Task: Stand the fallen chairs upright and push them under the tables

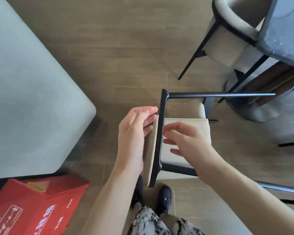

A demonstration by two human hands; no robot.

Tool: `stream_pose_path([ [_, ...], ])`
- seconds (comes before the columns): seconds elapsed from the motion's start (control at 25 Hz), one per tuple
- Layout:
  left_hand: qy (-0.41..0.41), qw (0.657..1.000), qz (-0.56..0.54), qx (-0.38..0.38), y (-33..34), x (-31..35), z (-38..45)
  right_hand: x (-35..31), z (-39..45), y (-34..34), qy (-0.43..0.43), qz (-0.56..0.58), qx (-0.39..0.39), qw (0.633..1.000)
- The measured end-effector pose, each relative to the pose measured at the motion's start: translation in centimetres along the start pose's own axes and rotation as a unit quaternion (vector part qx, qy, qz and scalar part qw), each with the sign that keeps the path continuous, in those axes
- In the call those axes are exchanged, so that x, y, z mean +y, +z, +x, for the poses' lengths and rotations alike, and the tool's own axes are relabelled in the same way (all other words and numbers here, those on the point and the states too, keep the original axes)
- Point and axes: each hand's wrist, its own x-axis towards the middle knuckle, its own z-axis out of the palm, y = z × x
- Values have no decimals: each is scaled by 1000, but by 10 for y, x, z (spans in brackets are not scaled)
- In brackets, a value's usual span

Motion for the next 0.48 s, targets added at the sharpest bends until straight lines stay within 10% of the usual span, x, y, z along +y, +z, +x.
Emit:
stream_pose_path([
  [0.48,-208,965,152,-47,-11,-192,172,138,168,107,176,-54,127,975],
])
